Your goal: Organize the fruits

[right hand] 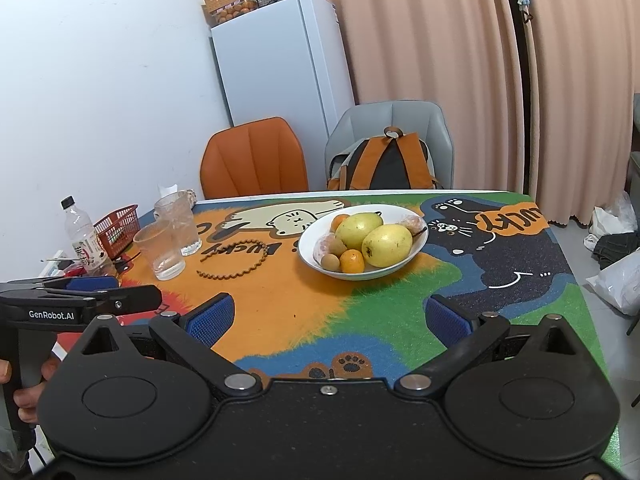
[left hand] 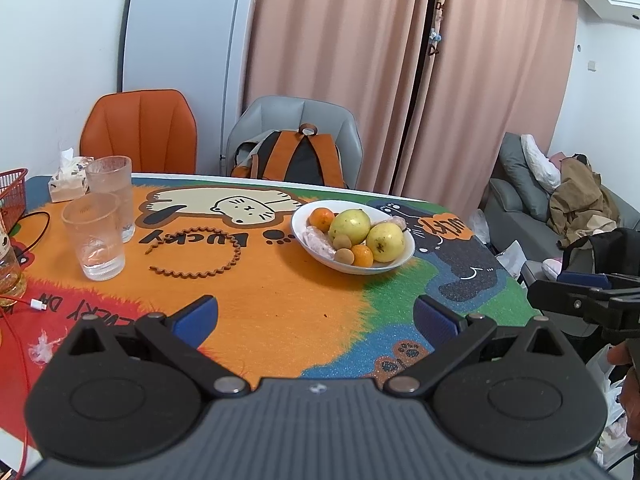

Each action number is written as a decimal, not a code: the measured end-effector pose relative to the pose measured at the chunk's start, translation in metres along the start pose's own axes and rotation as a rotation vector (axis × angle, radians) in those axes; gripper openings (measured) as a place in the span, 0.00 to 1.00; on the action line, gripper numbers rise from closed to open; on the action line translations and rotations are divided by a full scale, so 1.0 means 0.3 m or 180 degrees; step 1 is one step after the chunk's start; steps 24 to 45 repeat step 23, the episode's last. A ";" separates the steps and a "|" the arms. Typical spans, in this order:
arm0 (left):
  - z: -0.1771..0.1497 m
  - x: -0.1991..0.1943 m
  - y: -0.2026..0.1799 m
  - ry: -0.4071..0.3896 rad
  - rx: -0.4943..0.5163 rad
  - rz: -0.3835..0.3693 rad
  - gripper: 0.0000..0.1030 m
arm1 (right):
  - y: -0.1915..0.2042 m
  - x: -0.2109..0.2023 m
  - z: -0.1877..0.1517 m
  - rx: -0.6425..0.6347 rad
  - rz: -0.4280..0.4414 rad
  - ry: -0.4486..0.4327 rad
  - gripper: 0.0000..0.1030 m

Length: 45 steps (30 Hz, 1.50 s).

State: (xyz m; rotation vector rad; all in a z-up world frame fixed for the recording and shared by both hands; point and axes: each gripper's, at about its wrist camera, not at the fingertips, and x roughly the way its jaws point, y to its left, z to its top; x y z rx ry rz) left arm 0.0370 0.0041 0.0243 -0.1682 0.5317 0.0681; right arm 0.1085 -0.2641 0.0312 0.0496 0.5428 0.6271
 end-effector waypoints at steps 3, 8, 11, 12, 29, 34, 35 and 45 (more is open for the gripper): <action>0.000 0.000 0.000 -0.0003 -0.0001 0.0000 1.00 | 0.000 0.000 0.000 -0.0004 -0.0001 0.0002 1.00; -0.004 0.000 -0.002 0.0006 0.0001 0.0006 1.00 | -0.002 -0.003 0.000 -0.0011 0.0005 0.0000 1.00; -0.005 0.000 -0.003 0.0007 0.0002 0.0002 1.00 | 0.001 -0.003 0.000 -0.0004 -0.0002 0.0004 1.00; -0.005 0.000 -0.004 0.0007 0.0006 -0.0002 1.00 | 0.002 -0.004 -0.001 -0.0005 -0.0002 0.0001 1.00; -0.011 0.000 -0.008 0.0016 0.0033 -0.0026 1.00 | 0.003 -0.003 -0.002 -0.0006 -0.0001 0.0011 1.00; -0.011 0.000 -0.008 0.0016 0.0033 -0.0026 1.00 | 0.003 -0.003 -0.002 -0.0006 -0.0001 0.0011 1.00; -0.011 0.000 -0.008 0.0016 0.0033 -0.0026 1.00 | 0.003 -0.003 -0.002 -0.0006 -0.0001 0.0011 1.00; -0.011 0.000 -0.008 0.0016 0.0033 -0.0026 1.00 | 0.003 -0.003 -0.002 -0.0006 -0.0001 0.0011 1.00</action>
